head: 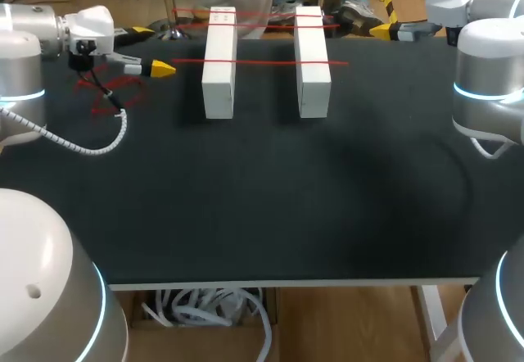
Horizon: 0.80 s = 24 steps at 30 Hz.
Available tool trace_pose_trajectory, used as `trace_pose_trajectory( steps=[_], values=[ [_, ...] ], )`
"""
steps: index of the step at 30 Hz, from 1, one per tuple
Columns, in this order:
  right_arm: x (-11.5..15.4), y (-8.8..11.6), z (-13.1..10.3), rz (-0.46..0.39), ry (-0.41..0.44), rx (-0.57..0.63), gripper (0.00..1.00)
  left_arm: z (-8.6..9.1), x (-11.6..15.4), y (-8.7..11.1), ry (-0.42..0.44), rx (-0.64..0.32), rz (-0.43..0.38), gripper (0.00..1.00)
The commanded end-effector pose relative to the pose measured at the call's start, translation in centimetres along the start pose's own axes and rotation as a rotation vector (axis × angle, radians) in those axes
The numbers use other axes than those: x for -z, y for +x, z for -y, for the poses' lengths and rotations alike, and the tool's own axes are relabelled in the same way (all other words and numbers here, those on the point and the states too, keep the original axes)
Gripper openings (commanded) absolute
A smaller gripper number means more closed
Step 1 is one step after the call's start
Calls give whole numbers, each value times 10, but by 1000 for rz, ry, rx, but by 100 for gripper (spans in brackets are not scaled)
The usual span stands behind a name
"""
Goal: Grab the tape and strap the tape.
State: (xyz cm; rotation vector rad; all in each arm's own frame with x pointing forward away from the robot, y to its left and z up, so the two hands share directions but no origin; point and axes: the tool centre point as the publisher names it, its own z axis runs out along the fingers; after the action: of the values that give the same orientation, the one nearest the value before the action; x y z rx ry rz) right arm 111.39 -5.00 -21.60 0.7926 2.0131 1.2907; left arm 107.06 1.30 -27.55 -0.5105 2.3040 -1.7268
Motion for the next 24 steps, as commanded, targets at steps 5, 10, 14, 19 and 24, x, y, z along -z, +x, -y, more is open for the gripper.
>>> trace_pose_trajectory(
  steps=[5, 10, 14, 19, 24],
  values=[
    [0, 0, 0, 0, 0, 0, 100, -6, -10, -10, 12, -3, -52, 43],
    [0, 0, 0, 0, 0, 0, 100, -8, -15, -12, 14, -13, -76, 54],
    [0, 0, 0, 0, 0, 0, 100, -10, -18, -15, 14, -19, -88, 58],
    [0, 0, 0, 0, 0, 0, 100, -13, -21, -17, 16, -22, -106, 63],
    [0, 0, 0, 0, 0, 0, 100, -16, -22, -18, 15, -23, -117, 47]
  ],
)
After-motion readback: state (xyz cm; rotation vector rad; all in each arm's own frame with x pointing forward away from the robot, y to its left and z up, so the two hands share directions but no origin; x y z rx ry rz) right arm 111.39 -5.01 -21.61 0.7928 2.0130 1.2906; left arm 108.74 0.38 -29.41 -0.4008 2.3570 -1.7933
